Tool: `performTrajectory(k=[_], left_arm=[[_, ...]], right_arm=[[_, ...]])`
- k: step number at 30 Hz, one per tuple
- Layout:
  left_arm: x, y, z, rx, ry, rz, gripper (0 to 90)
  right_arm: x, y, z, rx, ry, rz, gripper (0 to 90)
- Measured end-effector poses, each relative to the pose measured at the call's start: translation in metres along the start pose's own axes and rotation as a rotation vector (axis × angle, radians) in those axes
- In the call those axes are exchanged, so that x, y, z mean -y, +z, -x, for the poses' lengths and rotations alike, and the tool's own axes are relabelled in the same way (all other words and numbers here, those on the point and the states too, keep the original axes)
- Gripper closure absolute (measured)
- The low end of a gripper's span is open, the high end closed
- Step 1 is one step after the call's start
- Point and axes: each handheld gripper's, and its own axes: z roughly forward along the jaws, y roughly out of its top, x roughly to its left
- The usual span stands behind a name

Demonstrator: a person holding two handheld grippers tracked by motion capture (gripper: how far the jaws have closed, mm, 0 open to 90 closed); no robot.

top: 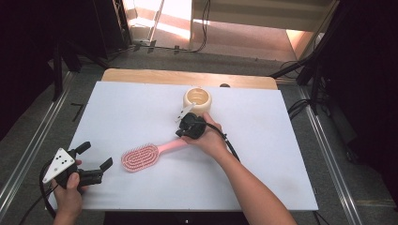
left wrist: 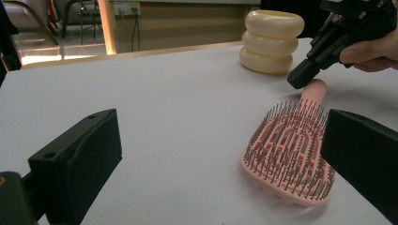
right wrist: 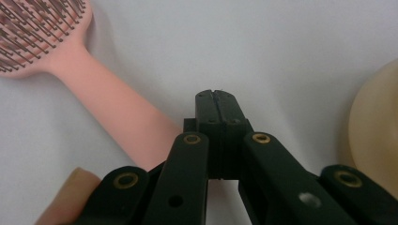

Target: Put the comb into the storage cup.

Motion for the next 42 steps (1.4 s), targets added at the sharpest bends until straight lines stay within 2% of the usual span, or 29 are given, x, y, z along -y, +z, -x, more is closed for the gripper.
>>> performTrajectory(k=[5,7,16,17,22,26,27,28,36,39,41,42], left_arm=[[0.000,0.000,0.000,0.002,-0.002,0.000,0.0],[0.000,0.000,0.000,0.002,0.000,0.000,0.0],[0.000,0.000,0.000,0.003,0.000,0.000,0.0],[0.000,0.000,0.000,0.003,0.000,0.000,0.0],[0.000,0.000,0.000,0.002,-0.001,-0.001,0.0],[0.000,0.000,0.000,0.003,-0.001,0.000,0.0],[0.000,0.000,0.000,0.002,-0.001,0.000,0.0],[0.000,0.000,0.000,0.001,0.000,-0.001,0.0],[0.000,0.000,0.000,-0.003,0.000,0.000,0.0],[0.000,0.000,0.000,-0.001,0.001,0.001,0.0],[0.000,0.000,0.000,-0.002,0.001,0.001,0.0],[0.000,-0.001,0.000,-0.004,0.001,0.002,0.0]], right_arm=[[0.001,0.000,0.002,-0.017,0.018,-0.007,88.1],[0.002,0.000,0.001,-0.030,0.018,-0.036,88.1],[0.005,-0.004,-0.004,-0.075,-0.016,-0.065,88.0],[0.007,-0.003,-0.003,-0.087,-0.036,-0.055,88.0],[0.011,-0.006,-0.007,-0.101,-0.047,-0.069,88.0],[0.015,-0.009,-0.011,-0.114,-0.075,-0.079,88.0],[0.016,-0.011,-0.013,-0.114,-0.068,-0.096,88.0],[0.017,-0.013,-0.015,-0.122,-0.082,-0.103,88.0],[0.024,-0.015,-0.023,-0.167,-0.096,-0.132,88.0],[0.025,-0.016,-0.023,-0.167,-0.091,-0.130,88.0],[0.025,-0.017,-0.022,-0.156,-0.095,-0.124,86.6],[0.023,-0.020,-0.022,-0.127,-0.081,-0.119,70.7]])
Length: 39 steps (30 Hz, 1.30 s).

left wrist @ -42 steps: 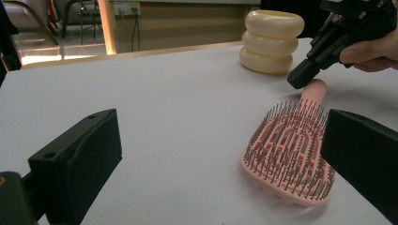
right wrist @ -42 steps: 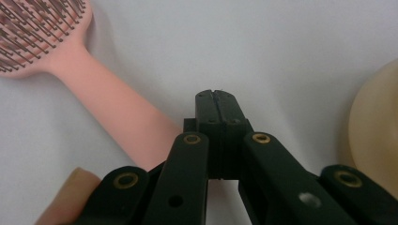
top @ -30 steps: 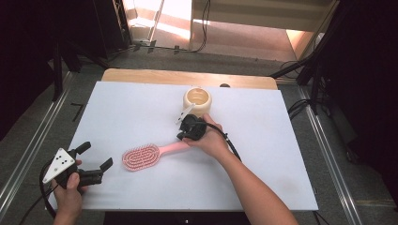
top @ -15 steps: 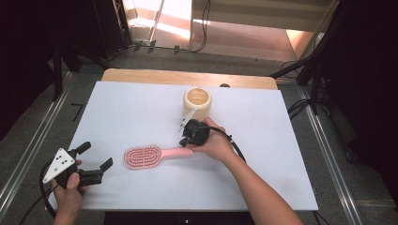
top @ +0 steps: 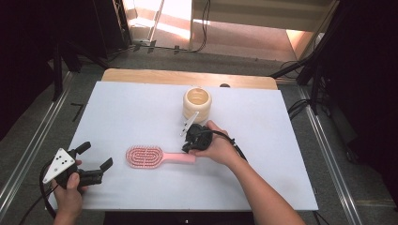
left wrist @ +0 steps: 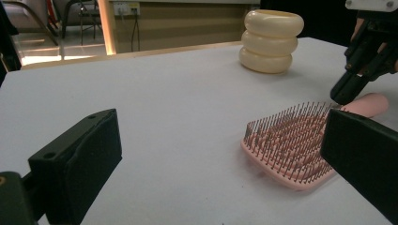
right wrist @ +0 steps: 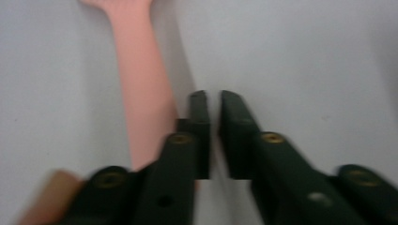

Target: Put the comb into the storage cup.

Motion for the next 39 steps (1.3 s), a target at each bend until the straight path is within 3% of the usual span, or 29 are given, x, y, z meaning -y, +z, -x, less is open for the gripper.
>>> performTrajectory(k=[2,5,6,7,8,11,13,24,33,34,39], left_arm=[[0.000,0.000,0.000,0.001,0.000,-0.001,0.0],[0.000,0.000,0.000,0.001,0.000,-0.001,0.0],[0.000,0.000,0.000,0.000,0.001,-0.001,0.0],[0.000,0.000,0.000,-0.001,0.000,-0.001,0.0],[0.000,0.000,0.000,0.000,-0.001,-0.002,0.0],[0.000,0.000,0.000,0.001,0.000,-0.001,0.0],[0.000,0.000,0.000,0.000,0.000,-0.001,0.0],[0.000,0.000,0.000,0.002,0.002,-0.002,0.0],[0.000,0.000,0.000,0.001,0.004,-0.003,0.0],[0.000,0.000,0.000,0.003,0.003,-0.003,0.0],[0.000,0.000,0.000,0.003,0.004,-0.002,0.0]], right_arm=[[-0.001,-0.002,0.001,0.018,0.000,0.028,58.6],[-0.003,-0.008,0.003,-0.001,0.015,0.059,37.8],[-0.004,-0.009,0.002,-0.001,0.002,0.056,25.1],[-0.006,-0.009,0.000,0.039,-0.010,0.065,4.8],[-0.007,-0.009,-0.002,0.064,-0.008,0.052,0.0],[-0.013,-0.010,-0.008,0.086,-0.020,0.054,0.0],[-0.017,-0.009,-0.012,0.050,-0.038,0.039,0.0],[-0.038,0.003,-0.030,0.029,-0.112,-0.039,0.0],[-0.046,0.010,-0.038,0.036,-0.113,-0.071,12.3],[-0.048,0.013,-0.039,0.032,-0.119,-0.087,18.5],[-0.050,0.018,-0.041,0.024,-0.125,-0.109,31.2]])
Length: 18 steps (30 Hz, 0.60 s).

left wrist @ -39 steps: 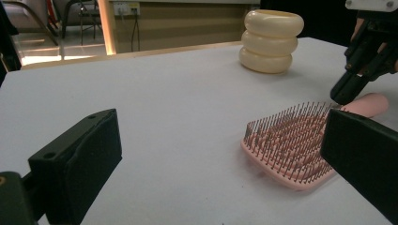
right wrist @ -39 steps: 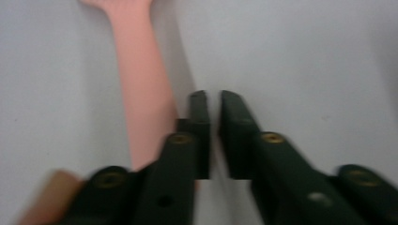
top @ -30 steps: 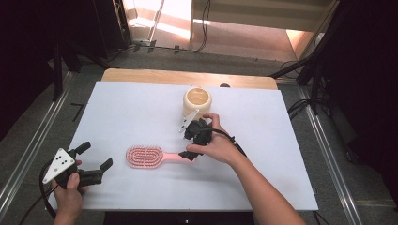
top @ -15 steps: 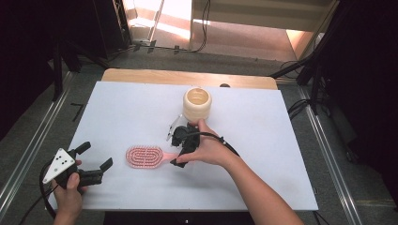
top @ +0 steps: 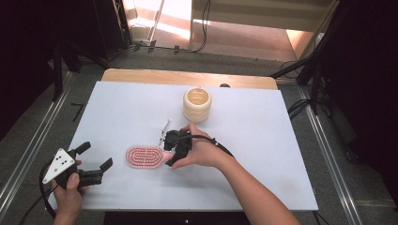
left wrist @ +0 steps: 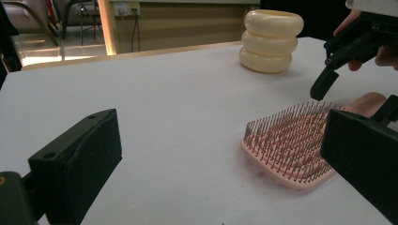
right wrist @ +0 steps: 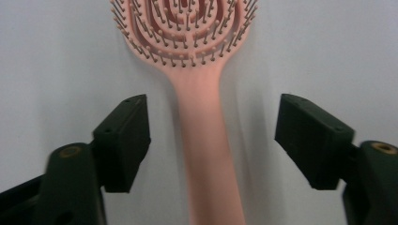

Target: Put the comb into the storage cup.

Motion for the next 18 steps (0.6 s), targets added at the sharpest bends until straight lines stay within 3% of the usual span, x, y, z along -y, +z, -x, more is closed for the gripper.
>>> performTrajectory(k=[2,10,13,18], left_arm=[[0.0000,0.0000,0.0001,-0.001,0.000,-0.001,0.0],[-0.0001,0.0000,0.0003,-0.002,0.001,-0.003,0.0],[-0.0001,0.0000,0.0003,-0.002,0.001,-0.004,0.0],[0.0000,0.0001,0.0006,-0.002,0.003,-0.005,0.0]], right_arm=[[-0.0012,0.0014,-0.0001,0.004,-0.002,0.000,39.2],[-0.0045,0.0089,-0.0026,-0.010,-0.021,-0.040,51.8],[-0.0057,0.0098,-0.0032,-0.025,-0.026,-0.045,60.9],[-0.0080,0.0107,-0.0034,-0.016,-0.036,-0.062,63.7]])
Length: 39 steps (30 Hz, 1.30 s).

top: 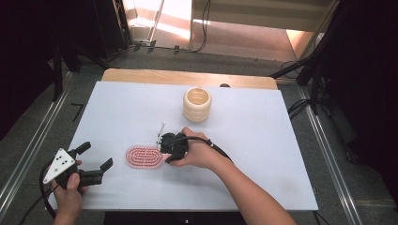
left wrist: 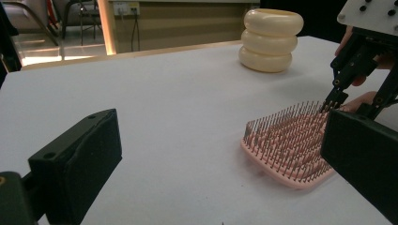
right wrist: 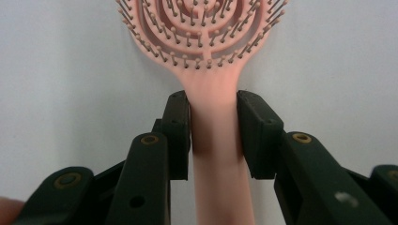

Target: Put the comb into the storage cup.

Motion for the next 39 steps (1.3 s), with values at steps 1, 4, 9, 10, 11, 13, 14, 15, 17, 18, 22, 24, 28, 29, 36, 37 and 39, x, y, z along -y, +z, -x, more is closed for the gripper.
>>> performTrajectory(k=[1,4,9,10,11,13,14,15,17,18,22,24,28,29,36,37,39], left_arm=[[0.000,0.000,0.000,0.001,0.001,0.000,0.0],[0.000,0.000,0.000,0.001,0.002,-0.002,0.0],[0.000,0.001,0.001,0.000,0.004,-0.003,0.0],[0.000,0.000,0.001,0.000,0.005,-0.002,0.0],[0.000,0.000,0.000,0.001,0.003,-0.002,0.0],[0.000,0.000,0.000,0.002,0.002,-0.001,0.0],[0.000,0.000,0.000,0.002,0.003,-0.002,0.0],[0.000,0.000,0.000,0.003,0.002,-0.001,0.0],[0.000,0.000,0.000,0.003,0.003,-0.001,0.0],[0.000,0.000,0.000,0.003,0.002,-0.001,0.0],[0.000,0.000,0.000,0.002,0.002,-0.002,0.0],[0.000,0.000,0.000,0.002,0.002,-0.002,0.0],[0.000,0.000,0.000,0.001,0.002,-0.003,0.0],[0.000,0.000,0.000,0.002,0.002,-0.002,0.0],[0.000,0.001,0.000,0.002,0.002,-0.002,0.0],[0.000,0.001,0.000,0.002,0.002,-0.002,0.0],[0.000,0.001,0.000,0.004,0.005,-0.003,0.0]], right_arm=[[0.000,0.000,0.000,0.000,0.007,-0.002,63.8],[-0.002,0.001,-0.003,0.022,0.014,-0.012,65.0],[-0.002,0.000,-0.006,0.031,0.005,-0.019,67.2],[-0.002,0.000,-0.006,0.031,0.005,-0.019,67.2],[-0.001,0.000,-0.005,0.027,-0.002,-0.001,67.3],[0.000,-0.001,-0.006,0.033,0.010,0.009,67.4],[0.001,0.000,-0.006,0.052,0.002,0.037,67.5],[0.002,0.000,-0.008,0.064,0.013,0.041,67.4],[0.004,0.000,-0.008,0.071,0.023,0.070,67.4],[0.006,0.000,-0.007,0.070,0.019,0.080,67.5],[0.010,-0.001,-0.006,0.062,0.041,0.112,67.5],[0.012,-0.001,-0.007,0.063,0.054,0.117,67.5],[0.012,-0.001,-0.006,0.032,0.054,0.097,67.2],[0.011,-0.001,-0.007,0.030,0.049,0.084,67.1],[0.005,-0.005,-0.007,0.006,0.052,0.032,57.4],[0.003,-0.005,-0.007,0.006,0.048,0.016,56.0],[-0.002,-0.004,-0.009,0.026,0.049,-0.041,56.0]])
